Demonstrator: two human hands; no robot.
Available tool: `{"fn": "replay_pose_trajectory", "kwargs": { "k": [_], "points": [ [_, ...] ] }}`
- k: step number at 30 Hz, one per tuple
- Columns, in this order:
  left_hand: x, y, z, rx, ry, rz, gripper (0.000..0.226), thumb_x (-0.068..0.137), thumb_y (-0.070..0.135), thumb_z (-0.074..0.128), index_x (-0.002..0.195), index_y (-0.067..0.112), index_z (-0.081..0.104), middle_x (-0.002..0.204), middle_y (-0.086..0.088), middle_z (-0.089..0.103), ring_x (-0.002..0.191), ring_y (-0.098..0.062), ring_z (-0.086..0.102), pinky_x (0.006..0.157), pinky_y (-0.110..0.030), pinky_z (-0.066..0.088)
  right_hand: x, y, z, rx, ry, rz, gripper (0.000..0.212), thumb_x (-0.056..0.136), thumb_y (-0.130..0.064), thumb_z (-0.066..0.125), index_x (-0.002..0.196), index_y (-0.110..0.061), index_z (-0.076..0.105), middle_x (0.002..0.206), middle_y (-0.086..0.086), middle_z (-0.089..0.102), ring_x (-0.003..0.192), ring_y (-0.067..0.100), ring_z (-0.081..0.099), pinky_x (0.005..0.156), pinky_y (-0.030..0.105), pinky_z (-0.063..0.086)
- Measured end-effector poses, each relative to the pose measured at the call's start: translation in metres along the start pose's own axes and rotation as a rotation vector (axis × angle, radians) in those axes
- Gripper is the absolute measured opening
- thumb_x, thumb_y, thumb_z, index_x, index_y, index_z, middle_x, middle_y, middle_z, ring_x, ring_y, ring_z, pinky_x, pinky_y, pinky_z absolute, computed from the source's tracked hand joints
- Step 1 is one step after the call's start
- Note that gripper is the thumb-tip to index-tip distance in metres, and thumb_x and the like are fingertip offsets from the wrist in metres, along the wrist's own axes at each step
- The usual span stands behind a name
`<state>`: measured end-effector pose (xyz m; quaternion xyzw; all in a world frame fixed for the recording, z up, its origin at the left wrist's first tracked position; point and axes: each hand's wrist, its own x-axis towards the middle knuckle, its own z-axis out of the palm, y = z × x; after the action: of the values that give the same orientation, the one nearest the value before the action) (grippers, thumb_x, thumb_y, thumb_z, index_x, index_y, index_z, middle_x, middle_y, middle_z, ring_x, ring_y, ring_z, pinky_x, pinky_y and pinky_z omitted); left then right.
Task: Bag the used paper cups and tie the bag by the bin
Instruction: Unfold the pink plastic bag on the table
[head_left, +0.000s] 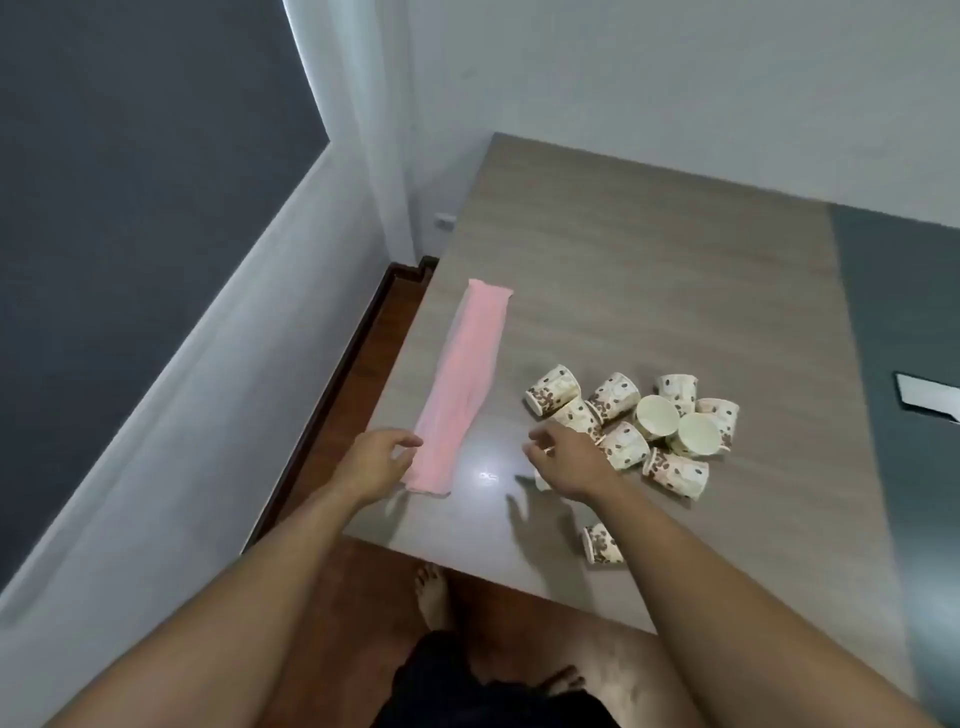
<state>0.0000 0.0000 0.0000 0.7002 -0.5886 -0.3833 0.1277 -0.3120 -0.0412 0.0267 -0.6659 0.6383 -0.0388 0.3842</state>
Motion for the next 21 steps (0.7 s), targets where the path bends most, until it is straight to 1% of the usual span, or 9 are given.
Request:
{"fn": "replay_pose_trajectory", "kwargs": {
  "k": [3, 7, 10, 12, 14, 16, 18, 20, 21],
  "points": [
    [0.014, -0.028, 0.006, -0.056, -0.046, -0.043, 0.029, 0.107, 0.005, 0.065, 0.128, 0.014, 0.083, 0.14, -0.005, 0.077, 0.132, -0.022, 0.069, 0.107, -0.019, 0.042, 0.016, -0.016, 0.034, 0.0, -0.033, 0.045, 0.036, 0.104, -0.037, 0.065, 0.131, -0.014, 0.071, 0.126, 0.004, 0.077, 0.118, 0.027, 0.071, 0.103, 0.037, 0.055],
    [0.031, -0.061, 0.031, -0.087, -0.121, -0.116, 0.039, 0.102, -0.002, 0.066, 0.132, 0.019, 0.081, 0.146, -0.008, 0.072, 0.133, -0.03, 0.068, 0.116, -0.04, 0.053, 0.033, -0.041, 0.081, -0.048, -0.118, 0.127, 0.036, 0.104, -0.036, 0.062, 0.132, -0.015, 0.07, 0.128, 0.01, 0.077, 0.123, 0.033, 0.068, 0.105, 0.042, 0.054],
    [0.032, -0.075, 0.056, 0.013, -0.16, -0.063, 0.05, 0.103, 0.001, 0.066, 0.149, 0.022, 0.068, 0.158, -0.006, 0.06, 0.145, -0.029, 0.058, 0.127, -0.041, 0.043, 0.038, -0.053, 0.107, -0.083, -0.192, 0.101, 0.039, 0.107, -0.035, 0.06, 0.139, -0.015, 0.066, 0.135, 0.012, 0.075, 0.129, 0.036, 0.065, 0.106, 0.042, 0.052],
    [0.03, -0.085, 0.073, 0.079, -0.163, 0.003, 0.064, 0.103, -0.008, 0.06, 0.16, 0.022, 0.058, 0.17, -0.002, 0.049, 0.159, -0.027, 0.043, 0.134, -0.044, 0.033, 0.042, -0.058, 0.122, -0.132, -0.242, 0.059, 0.042, 0.109, -0.027, 0.056, 0.148, -0.012, 0.06, 0.144, 0.014, 0.07, 0.132, 0.038, 0.063, 0.108, 0.041, 0.049],
    [0.031, -0.097, 0.088, 0.13, -0.109, 0.069, 0.07, 0.101, -0.014, 0.056, 0.163, 0.02, 0.055, 0.176, 0.001, 0.043, 0.165, -0.025, 0.033, 0.135, -0.049, 0.032, 0.048, -0.06, 0.137, -0.171, -0.278, 0.022, 0.047, 0.109, -0.02, 0.054, 0.156, -0.01, 0.053, 0.151, 0.016, 0.065, 0.135, 0.039, 0.062, 0.111, 0.04, 0.046],
    [0.036, -0.105, 0.097, 0.18, -0.01, 0.123, 0.062, 0.1, -0.011, 0.064, 0.155, 0.018, 0.066, 0.17, 0.0, 0.053, 0.16, -0.026, 0.045, 0.129, -0.048, 0.042, 0.054, -0.06, 0.153, -0.157, -0.281, 0.023, 0.052, 0.108, -0.018, 0.054, 0.16, -0.011, 0.049, 0.155, 0.015, 0.063, 0.137, 0.038, 0.061, 0.114, 0.039, 0.045],
    [0.04, -0.108, 0.102, 0.186, 0.07, 0.151, 0.044, 0.095, -0.005, 0.076, 0.134, 0.015, 0.081, 0.153, -0.004, 0.07, 0.142, -0.028, 0.065, 0.116, -0.047, 0.056, 0.055, -0.061, 0.17, -0.11, -0.293, 0.056, 0.056, 0.107, -0.019, 0.056, 0.162, -0.01, 0.046, 0.157, 0.016, 0.06, 0.14, 0.038, 0.06, 0.118, 0.04, 0.044],
    [0.042, -0.104, 0.099, 0.145, 0.109, 0.129, 0.025, 0.096, 0.003, 0.079, 0.117, 0.015, 0.088, 0.14, -0.004, 0.078, 0.13, -0.025, 0.072, 0.108, -0.042, 0.061, 0.052, -0.061, 0.179, -0.055, -0.284, 0.101, 0.059, 0.106, -0.021, 0.058, 0.163, -0.011, 0.044, 0.158, 0.015, 0.058, 0.141, 0.037, 0.058, 0.119, 0.042, 0.044],
    [0.043, -0.1, 0.094, 0.091, 0.098, 0.092, 0.019, 0.099, 0.009, 0.078, 0.114, 0.016, 0.088, 0.136, -0.002, 0.079, 0.126, -0.021, 0.072, 0.107, -0.038, 0.06, 0.05, -0.061, 0.181, -0.022, -0.27, 0.112, 0.06, 0.106, -0.023, 0.06, 0.163, -0.011, 0.044, 0.158, 0.015, 0.058, 0.14, 0.036, 0.058, 0.119, 0.042, 0.044]
  ]
}}
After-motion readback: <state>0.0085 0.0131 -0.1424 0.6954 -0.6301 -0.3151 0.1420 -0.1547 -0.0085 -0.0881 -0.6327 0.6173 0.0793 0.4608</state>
